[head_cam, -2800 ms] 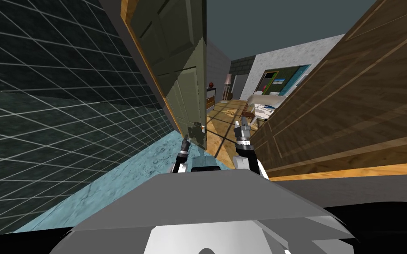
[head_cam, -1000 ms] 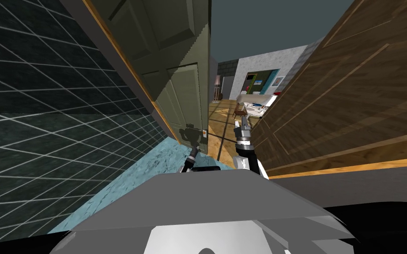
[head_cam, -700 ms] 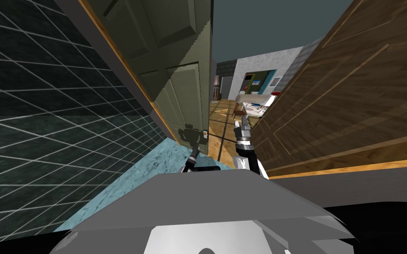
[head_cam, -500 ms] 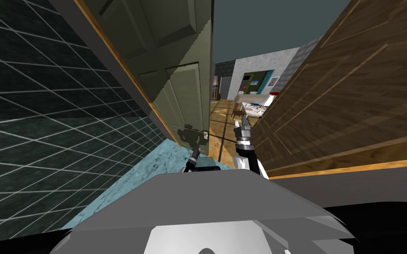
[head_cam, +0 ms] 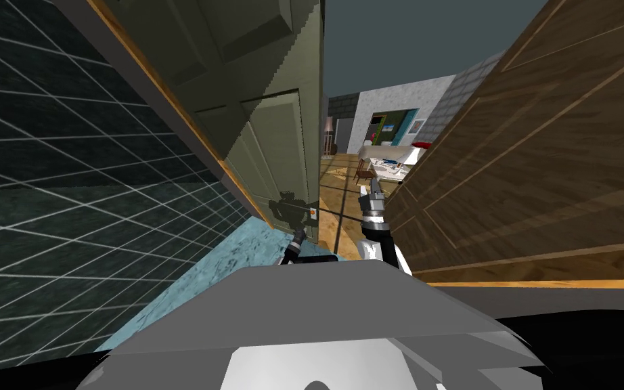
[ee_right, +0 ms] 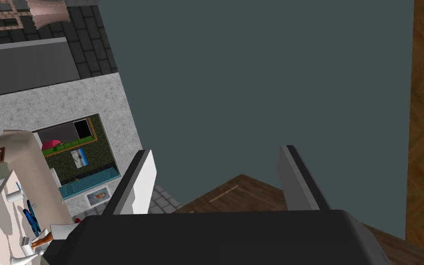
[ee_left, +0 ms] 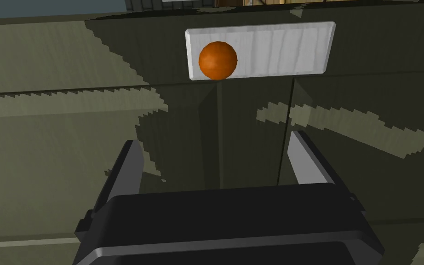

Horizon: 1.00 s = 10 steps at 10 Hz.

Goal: Push the door open

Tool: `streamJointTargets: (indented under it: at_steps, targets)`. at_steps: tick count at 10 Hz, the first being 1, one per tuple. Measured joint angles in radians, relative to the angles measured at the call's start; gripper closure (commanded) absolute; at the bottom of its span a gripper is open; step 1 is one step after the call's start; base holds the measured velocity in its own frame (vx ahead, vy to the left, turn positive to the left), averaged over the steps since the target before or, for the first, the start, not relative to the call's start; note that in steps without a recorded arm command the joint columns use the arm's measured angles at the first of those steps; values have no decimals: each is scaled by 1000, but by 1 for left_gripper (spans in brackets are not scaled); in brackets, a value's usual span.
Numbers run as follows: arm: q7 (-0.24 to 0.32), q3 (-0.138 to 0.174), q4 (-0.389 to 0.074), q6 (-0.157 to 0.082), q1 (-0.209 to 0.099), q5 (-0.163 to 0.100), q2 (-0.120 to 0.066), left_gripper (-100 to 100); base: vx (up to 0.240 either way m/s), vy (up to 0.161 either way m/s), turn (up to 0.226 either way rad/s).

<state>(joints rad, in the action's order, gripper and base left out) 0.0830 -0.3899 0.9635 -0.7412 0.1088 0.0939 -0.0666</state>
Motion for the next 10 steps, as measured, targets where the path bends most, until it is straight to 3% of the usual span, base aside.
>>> streamJointTargets:
  at_steps: [4, 7, 8, 10]
  targets:
    - [-6, 13, -27, -16, -9, -4, 8, -100, 193, -98, -29]
    - [-10, 20, -42, -25, -13, -6, 20, -100, 149, -35, -13]
    - [-10, 19, -43, -27, -12, -6, 21, 100, -16, 1, -1]
    - [-10, 20, -42, -24, -13, -6, 20, 100, -20, 5, -6]
